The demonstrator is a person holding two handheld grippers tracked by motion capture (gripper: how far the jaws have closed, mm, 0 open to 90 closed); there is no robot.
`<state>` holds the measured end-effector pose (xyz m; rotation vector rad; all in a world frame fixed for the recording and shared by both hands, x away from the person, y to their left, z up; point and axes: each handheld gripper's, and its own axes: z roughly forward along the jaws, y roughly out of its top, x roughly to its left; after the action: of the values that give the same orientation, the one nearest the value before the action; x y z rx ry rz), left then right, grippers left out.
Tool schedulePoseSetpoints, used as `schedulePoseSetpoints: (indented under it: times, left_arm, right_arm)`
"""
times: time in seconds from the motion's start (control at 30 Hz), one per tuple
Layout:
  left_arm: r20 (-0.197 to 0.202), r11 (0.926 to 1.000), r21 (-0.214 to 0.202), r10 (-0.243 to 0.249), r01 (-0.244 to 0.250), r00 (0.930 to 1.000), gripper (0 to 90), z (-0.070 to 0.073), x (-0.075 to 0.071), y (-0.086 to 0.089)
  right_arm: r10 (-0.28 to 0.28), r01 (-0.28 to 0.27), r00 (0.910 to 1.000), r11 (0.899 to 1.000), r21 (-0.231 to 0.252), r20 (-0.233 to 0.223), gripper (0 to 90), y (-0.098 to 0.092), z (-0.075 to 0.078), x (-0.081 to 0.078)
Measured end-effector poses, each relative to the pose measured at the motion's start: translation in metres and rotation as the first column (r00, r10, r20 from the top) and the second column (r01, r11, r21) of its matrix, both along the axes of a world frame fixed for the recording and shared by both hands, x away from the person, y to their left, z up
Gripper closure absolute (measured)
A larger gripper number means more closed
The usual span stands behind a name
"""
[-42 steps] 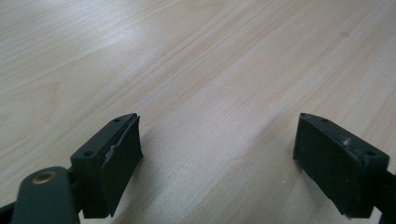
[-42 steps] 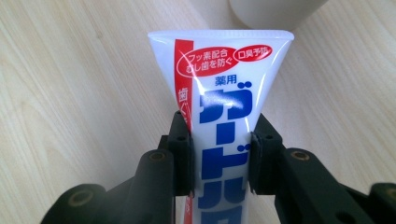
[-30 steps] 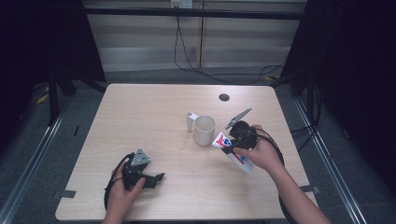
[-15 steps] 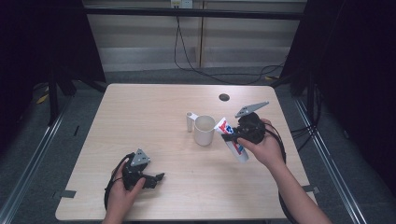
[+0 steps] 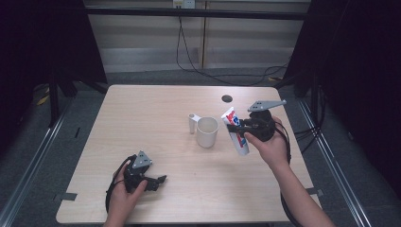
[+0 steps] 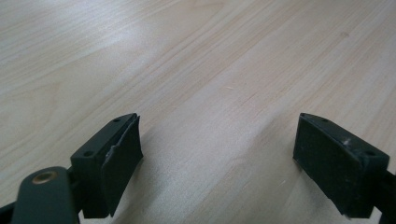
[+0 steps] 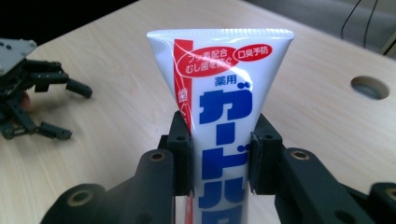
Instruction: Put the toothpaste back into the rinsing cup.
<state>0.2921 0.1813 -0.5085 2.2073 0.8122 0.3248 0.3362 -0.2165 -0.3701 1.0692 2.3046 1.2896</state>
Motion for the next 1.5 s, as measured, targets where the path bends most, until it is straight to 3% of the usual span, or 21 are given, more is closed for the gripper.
schedulePoseSetpoints:
  times: [0.07, 0.13, 0.3, 0.77, 1.27, 1.5]
  left_arm:
    - [0.000, 1.0000, 0.000, 0.000, 0.000, 1.0000, 15.0, 0.000, 0.000, 0.000]
    - [0.000, 1.0000, 0.000, 0.000, 0.000, 1.0000, 15.0, 0.000, 0.000, 0.000]
    - [0.000, 1.0000, 0.000, 0.000, 0.000, 1.0000, 15.0, 0.000, 0.000, 0.000]
    - [0.000, 1.0000, -0.001, 0.000, 0.000, 1.0000, 14.9, 0.000, 0.000, 0.000]
    - [0.000, 1.0000, 0.001, 0.000, 0.000, 1.0000, 14.9, 0.000, 0.000, 0.000]
    - [0.000, 1.0000, 0.002, 0.000, 0.000, 1.0000, 14.9, 0.000, 0.000, 0.000]
  right_arm:
    - [-0.006, 0.006, 0.9999, 1.000, 0.008, 0.015, 67.4, 0.000, 0.001, 0.000]
    - [-0.023, 0.021, 0.9984, 0.999, 0.050, 0.052, 67.4, -0.001, 0.003, 0.000]
    - [-0.051, 0.044, 0.9941, 0.997, 0.066, 0.096, 67.4, 0.000, 0.006, 0.000]
    - [-0.074, 0.055, 0.9841, 0.991, 0.120, 0.162, 67.4, 0.006, 0.008, 0.007]
    - [-0.060, 0.033, 0.9806, 0.988, 0.148, 0.186, 67.4, 0.015, 0.009, 0.015]
    - [-0.078, 0.036, 0.9785, 0.976, 0.212, 0.191, 67.3, 0.016, 0.008, 0.019]
